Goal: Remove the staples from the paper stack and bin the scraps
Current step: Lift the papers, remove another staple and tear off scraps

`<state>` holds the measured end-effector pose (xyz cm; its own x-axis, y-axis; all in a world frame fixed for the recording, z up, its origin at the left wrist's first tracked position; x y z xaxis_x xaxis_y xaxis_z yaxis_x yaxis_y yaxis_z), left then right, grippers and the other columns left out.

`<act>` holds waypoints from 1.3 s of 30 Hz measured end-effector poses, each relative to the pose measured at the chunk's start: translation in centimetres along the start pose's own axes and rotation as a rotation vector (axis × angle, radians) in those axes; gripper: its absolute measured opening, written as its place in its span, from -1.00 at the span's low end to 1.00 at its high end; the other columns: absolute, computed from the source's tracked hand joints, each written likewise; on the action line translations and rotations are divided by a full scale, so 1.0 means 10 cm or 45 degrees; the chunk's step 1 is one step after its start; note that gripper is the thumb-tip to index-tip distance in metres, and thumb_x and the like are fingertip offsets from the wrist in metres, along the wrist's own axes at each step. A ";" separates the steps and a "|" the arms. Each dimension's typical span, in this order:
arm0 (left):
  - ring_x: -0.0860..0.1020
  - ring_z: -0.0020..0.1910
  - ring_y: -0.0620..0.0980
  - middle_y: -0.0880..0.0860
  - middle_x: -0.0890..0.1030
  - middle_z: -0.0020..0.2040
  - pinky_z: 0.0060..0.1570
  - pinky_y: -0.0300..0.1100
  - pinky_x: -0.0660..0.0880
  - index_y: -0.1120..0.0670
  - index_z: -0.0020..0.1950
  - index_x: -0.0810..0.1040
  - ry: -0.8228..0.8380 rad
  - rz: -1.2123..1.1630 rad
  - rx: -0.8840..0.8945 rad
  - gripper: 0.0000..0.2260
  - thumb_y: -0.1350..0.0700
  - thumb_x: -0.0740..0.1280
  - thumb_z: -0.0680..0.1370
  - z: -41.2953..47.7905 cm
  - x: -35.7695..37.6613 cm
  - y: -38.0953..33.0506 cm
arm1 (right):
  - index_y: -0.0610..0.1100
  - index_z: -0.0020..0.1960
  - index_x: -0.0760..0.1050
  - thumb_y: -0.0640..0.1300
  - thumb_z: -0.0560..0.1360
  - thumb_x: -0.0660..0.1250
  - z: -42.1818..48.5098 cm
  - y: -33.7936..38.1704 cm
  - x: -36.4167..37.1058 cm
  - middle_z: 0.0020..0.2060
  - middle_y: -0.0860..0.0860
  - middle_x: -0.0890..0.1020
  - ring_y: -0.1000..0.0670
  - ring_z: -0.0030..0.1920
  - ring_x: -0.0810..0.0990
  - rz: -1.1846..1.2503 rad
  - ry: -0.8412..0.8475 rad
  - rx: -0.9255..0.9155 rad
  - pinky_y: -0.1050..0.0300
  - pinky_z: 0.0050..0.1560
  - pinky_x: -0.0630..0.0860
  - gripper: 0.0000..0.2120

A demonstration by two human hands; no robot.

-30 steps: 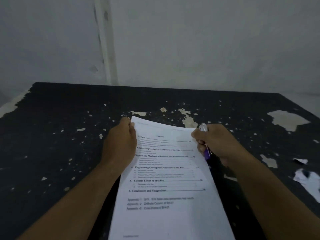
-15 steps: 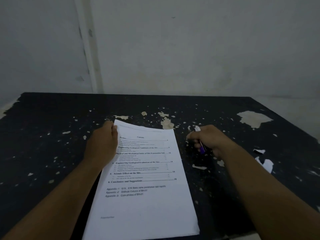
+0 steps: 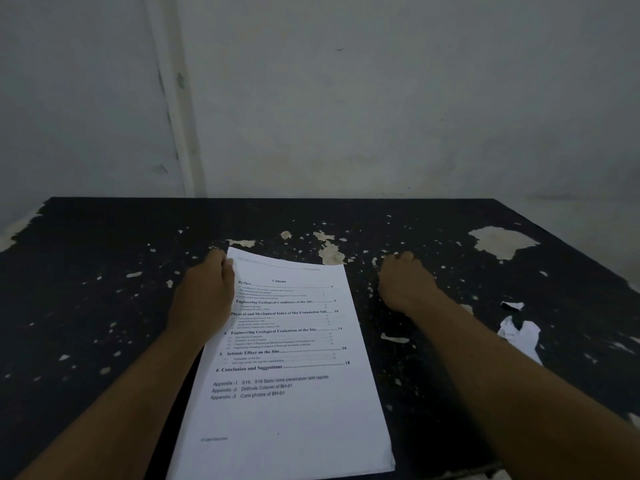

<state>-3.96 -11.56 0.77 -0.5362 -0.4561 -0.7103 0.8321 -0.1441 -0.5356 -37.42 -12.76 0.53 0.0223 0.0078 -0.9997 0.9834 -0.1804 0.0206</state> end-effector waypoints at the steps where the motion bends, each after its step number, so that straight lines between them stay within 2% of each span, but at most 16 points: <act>1: 0.50 -0.42 -0.06 -0.02 0.51 -0.36 -0.44 -0.18 0.34 0.07 -0.09 0.41 -0.003 -0.006 0.002 -0.79 0.04 0.10 0.69 0.00 0.00 0.00 | -0.29 0.33 0.34 -0.19 0.57 0.15 -0.01 0.03 0.01 0.26 -0.24 0.38 -0.20 0.22 0.43 -0.047 -0.058 -0.019 -0.05 0.18 0.44 -0.64; 5: 0.50 -0.44 -0.07 -0.03 0.51 -0.38 -0.48 -0.19 0.33 0.04 -0.12 0.40 -0.005 -0.046 0.010 -0.78 0.01 0.11 0.68 0.01 0.00 0.01 | -0.29 0.34 0.28 -0.13 0.57 0.21 -0.03 0.08 0.08 0.23 -0.23 0.38 -0.17 0.19 0.43 -0.014 -0.167 -0.068 -0.02 0.15 0.45 -0.60; 7: 0.53 -0.41 -0.09 -0.05 0.54 -0.34 -0.46 -0.15 0.43 0.02 -0.09 0.42 0.032 -0.079 -0.002 -0.80 -0.03 0.16 0.66 0.00 0.01 0.01 | -0.27 0.31 0.31 -0.13 0.57 0.17 -0.08 0.10 0.02 0.20 -0.22 0.42 -0.16 0.14 0.44 -0.014 -0.251 -0.084 -0.01 0.13 0.44 -0.64; 10: 0.59 -0.27 -0.19 -0.15 0.59 -0.20 -0.32 -0.18 0.56 -0.04 0.01 0.44 0.122 -0.195 -0.029 -0.89 -0.06 0.27 0.62 0.00 0.05 0.02 | -0.19 0.07 0.46 -0.11 0.61 0.12 -0.28 0.23 -0.25 0.01 -0.14 0.53 -0.09 -0.03 0.47 -0.005 -0.586 -0.182 0.01 0.02 0.44 -0.80; 12: 0.61 -0.19 -0.23 -0.20 0.61 -0.12 -0.28 -0.27 0.54 -0.10 0.08 0.45 0.175 -0.343 -0.069 -0.90 -0.02 0.33 0.60 0.01 0.06 0.03 | -0.14 -0.13 0.48 -0.05 0.62 0.11 -0.49 0.43 -0.34 -0.17 -0.06 0.56 -0.05 -0.15 0.47 0.062 -0.688 -0.302 -0.03 -0.01 0.48 -0.73; 14: 0.65 -0.16 -0.20 -0.16 0.65 -0.07 -0.28 -0.33 0.54 -0.09 0.09 0.47 0.209 -0.494 -0.120 -0.87 0.04 0.37 0.58 0.00 0.05 0.03 | -0.09 -0.15 0.49 0.09 0.63 0.08 -0.61 0.62 -0.22 -0.20 0.01 0.55 -0.01 -0.14 0.49 0.111 -0.548 -0.317 -0.03 0.09 0.48 -0.64; 16: 0.67 -0.12 -0.16 -0.11 0.67 -0.03 -0.22 -0.27 0.60 -0.03 0.11 0.51 0.245 -0.636 -0.177 -0.82 0.10 0.42 0.55 -0.04 0.02 0.01 | -0.10 -0.01 0.53 0.20 0.60 0.10 -0.65 0.69 -0.06 -0.06 -0.03 0.57 -0.01 -0.02 0.52 0.196 -0.399 -0.210 0.03 0.13 0.46 -0.59; 19: 0.69 -0.14 -0.16 -0.09 0.70 -0.06 -0.21 -0.26 0.61 0.00 0.09 0.55 0.299 -0.760 -0.285 -0.82 0.13 0.46 0.53 -0.16 -0.02 0.02 | -0.16 0.24 0.47 0.26 0.55 0.20 -0.67 0.65 0.07 0.17 -0.12 0.52 -0.06 0.14 0.52 0.368 -0.279 0.012 0.03 0.18 0.49 -0.48; 21: 0.70 -0.15 -0.16 -0.08 0.73 -0.07 -0.29 -0.32 0.58 -0.02 0.08 0.58 0.370 -0.857 -0.361 -0.87 0.11 0.42 0.56 -0.29 -0.01 0.03 | -0.15 0.29 0.43 0.23 0.54 0.26 -0.68 0.64 0.09 0.21 -0.12 0.51 -0.07 0.17 0.51 0.448 -0.244 0.086 0.02 0.20 0.49 -0.48; 24: 0.69 -0.04 -0.10 -0.09 0.71 0.02 -0.14 -0.19 0.63 -0.11 0.18 0.54 0.467 -0.984 -0.467 -0.82 0.13 0.29 0.64 -0.47 0.00 -0.01 | -0.10 0.23 0.46 0.07 0.54 0.35 -0.67 0.66 0.06 0.14 -0.05 0.56 -0.03 0.11 0.53 0.663 -0.240 0.099 -0.04 0.22 0.48 -0.65; 26: 0.67 0.02 -0.06 -0.08 0.68 0.06 -0.01 -0.07 0.63 -0.15 0.23 0.49 0.429 -1.008 -0.484 -0.77 0.14 0.23 0.66 -0.51 -0.08 -0.04 | -0.05 0.19 0.48 -0.05 0.52 0.38 -0.67 0.67 0.06 0.10 -0.02 0.58 -0.02 0.10 0.54 0.902 -0.217 0.076 -0.10 0.24 0.46 -0.74; 30: 0.71 -0.10 -0.04 -0.04 0.72 -0.01 -0.15 -0.06 0.66 -0.14 0.20 0.53 0.283 -1.103 -0.465 -0.82 0.10 0.24 0.66 -0.43 -0.37 -0.10 | -0.01 0.13 0.47 -0.10 0.51 0.42 -0.69 0.65 0.05 0.05 0.01 0.60 0.00 0.01 0.60 1.647 -0.054 0.073 0.05 -0.11 0.55 -0.77; 32: 0.72 -0.11 0.00 -0.01 0.73 -0.02 -0.22 -0.07 0.66 -0.08 0.20 0.54 0.195 -1.223 -0.435 -0.85 0.09 0.26 0.66 -0.35 -0.55 -0.16 | 0.00 0.18 0.43 -0.10 0.51 0.44 -0.73 0.71 0.02 0.05 0.03 0.61 0.00 0.01 0.62 1.880 0.050 0.047 0.07 -0.17 0.55 -0.70; 34: 0.72 -0.12 0.01 0.02 0.73 -0.02 -0.25 -0.07 0.65 -0.05 0.20 0.54 0.116 -1.265 -0.392 -0.85 0.07 0.26 0.65 -0.26 -0.74 -0.23 | 0.01 0.23 0.41 -0.11 0.52 0.43 -0.75 0.79 -0.01 0.05 0.02 0.63 -0.04 0.02 0.64 1.962 0.121 0.032 0.00 -0.11 0.60 -0.67; 36: 0.72 -0.11 0.00 0.00 0.73 -0.02 -0.25 -0.11 0.65 -0.05 0.21 0.54 0.067 -1.268 -0.326 -0.84 0.05 0.25 0.66 -0.18 -0.90 -0.32 | 0.01 0.18 0.48 -0.13 0.57 0.36 -0.76 0.82 -0.12 0.01 0.02 0.66 -0.06 0.01 0.65 1.981 0.076 -0.007 -0.06 -0.06 0.61 -0.80; 39: 0.72 -0.11 -0.07 -0.08 0.72 -0.04 -0.29 -0.22 0.63 -0.09 0.16 0.52 -0.003 -1.265 -0.221 -0.87 0.02 0.20 0.68 -0.10 -1.13 -0.45 | -0.08 0.02 0.57 -0.17 0.61 0.28 -0.80 0.81 -0.45 -0.13 0.05 0.73 -0.05 -0.04 0.67 2.085 -0.111 -0.095 0.07 -0.16 0.57 -0.91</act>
<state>-1.82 -4.88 10.71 -0.9750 -0.2009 0.0948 -0.0237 -0.3302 -0.9436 -28.16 -6.39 5.30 0.9787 -0.1849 0.0888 -0.0702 0.1052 0.9920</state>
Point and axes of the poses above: each hand's wrist, its own z-axis towards the middle knuckle, its own x-axis out of the palm, y = z × x, the point moved 9 cm from there along z, towards the middle knuckle
